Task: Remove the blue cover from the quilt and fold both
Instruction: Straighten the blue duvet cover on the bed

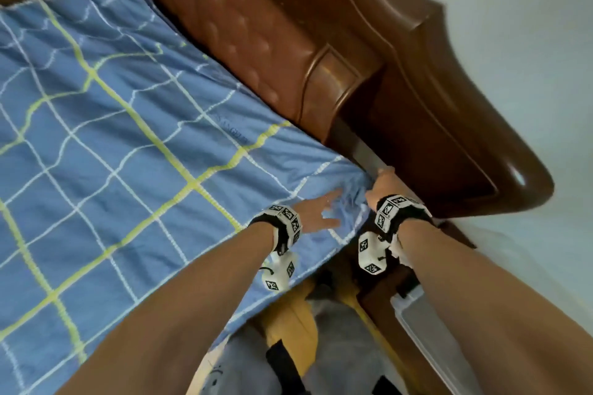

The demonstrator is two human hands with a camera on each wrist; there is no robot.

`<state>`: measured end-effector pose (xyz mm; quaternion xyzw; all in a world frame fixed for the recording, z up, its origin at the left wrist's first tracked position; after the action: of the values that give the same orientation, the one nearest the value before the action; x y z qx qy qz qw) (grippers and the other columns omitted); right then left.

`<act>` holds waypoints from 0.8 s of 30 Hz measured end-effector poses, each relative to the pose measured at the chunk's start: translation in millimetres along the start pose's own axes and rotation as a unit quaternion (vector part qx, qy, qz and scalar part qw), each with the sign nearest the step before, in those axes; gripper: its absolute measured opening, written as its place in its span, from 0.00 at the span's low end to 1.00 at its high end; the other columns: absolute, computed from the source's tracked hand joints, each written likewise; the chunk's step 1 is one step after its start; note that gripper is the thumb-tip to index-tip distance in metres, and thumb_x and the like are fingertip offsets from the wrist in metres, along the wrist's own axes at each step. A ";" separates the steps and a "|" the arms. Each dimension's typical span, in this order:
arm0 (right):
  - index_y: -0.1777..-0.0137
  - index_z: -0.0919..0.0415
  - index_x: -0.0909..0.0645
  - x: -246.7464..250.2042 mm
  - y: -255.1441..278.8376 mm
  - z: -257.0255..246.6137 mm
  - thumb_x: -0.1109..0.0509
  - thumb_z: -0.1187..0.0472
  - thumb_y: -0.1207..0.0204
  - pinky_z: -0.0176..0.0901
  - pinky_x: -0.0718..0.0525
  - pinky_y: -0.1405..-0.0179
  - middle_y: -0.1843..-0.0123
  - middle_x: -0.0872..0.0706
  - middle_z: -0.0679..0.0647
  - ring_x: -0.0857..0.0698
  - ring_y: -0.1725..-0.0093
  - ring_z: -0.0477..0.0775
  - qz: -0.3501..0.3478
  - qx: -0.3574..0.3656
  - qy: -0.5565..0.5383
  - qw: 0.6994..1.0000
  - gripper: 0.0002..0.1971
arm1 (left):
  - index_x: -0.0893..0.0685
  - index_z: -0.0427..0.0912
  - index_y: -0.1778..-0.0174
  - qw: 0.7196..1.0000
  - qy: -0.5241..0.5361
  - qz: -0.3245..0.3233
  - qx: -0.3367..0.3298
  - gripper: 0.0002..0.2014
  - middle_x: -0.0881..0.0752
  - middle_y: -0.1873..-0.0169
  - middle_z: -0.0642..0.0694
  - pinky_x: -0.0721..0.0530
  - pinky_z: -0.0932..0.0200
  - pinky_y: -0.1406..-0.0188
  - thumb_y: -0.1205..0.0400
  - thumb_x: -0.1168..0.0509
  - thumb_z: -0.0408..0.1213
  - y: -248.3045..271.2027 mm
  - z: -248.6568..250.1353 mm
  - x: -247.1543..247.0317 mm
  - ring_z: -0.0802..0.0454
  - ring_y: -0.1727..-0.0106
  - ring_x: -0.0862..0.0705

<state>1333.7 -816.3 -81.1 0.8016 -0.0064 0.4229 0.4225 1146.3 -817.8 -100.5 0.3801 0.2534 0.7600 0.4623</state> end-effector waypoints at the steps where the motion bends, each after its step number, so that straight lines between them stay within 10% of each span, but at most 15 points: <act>1: 0.20 0.60 0.36 -4.5 -2.8 -7.5 0.36 0.66 0.21 0.52 0.20 0.37 0.30 0.19 0.63 0.18 0.32 0.64 -0.007 0.010 -0.002 1.000 0.28 | 0.44 0.53 0.15 1.000 0.000 0.002 0.013 0.39 0.29 0.24 0.50 0.29 0.53 0.24 0.19 0.31 0.50 7.1 -11.6 6.6 0.48 0.26 0.25; 7: 0.32 0.59 0.22 -61.6 26.1 -146.1 0.34 0.59 0.22 0.45 0.21 0.41 0.34 0.17 0.61 0.18 0.35 0.64 -0.100 0.179 0.060 0.977 0.18 | 0.32 0.52 0.19 0.979 0.029 0.178 0.096 0.27 0.26 0.24 0.48 0.24 0.61 0.36 0.15 0.35 0.46 119.3 -98.6 96.3 0.48 0.30 0.22; 12: 0.31 0.57 0.19 -156.6 146.8 -295.3 0.32 0.58 0.20 0.45 0.21 0.36 0.35 0.15 0.56 0.17 0.34 0.61 -0.152 0.348 0.149 0.913 0.18 | 0.26 0.52 0.23 0.921 0.021 0.336 0.194 0.22 0.24 0.25 0.49 0.28 0.54 0.27 0.15 0.38 0.45 295.5 -214.1 107.2 0.46 0.27 0.23; 24: 0.35 0.52 0.21 -502.1 604.5 -442.3 0.29 0.58 0.22 0.51 0.18 0.36 0.40 0.16 0.49 0.15 0.40 0.56 -0.255 0.584 0.311 0.705 0.16 | 0.24 0.54 0.26 0.764 0.174 0.481 0.394 0.20 0.20 0.29 0.48 0.22 0.49 0.32 0.16 0.38 0.46 776.7 -487.7 -136.4 0.45 0.33 0.19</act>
<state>491.5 -1077.2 108.2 0.6819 0.5787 0.4433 -0.0604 392.8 -1301.3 140.7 0.4624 0.3904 0.7690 -0.2058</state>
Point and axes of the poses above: each hand's wrist, its own y-axis away from the middle knuckle, its own x-axis out of the back of the hand, z = x × y, the point moved 4 cm from there along -y, towards the middle knuckle
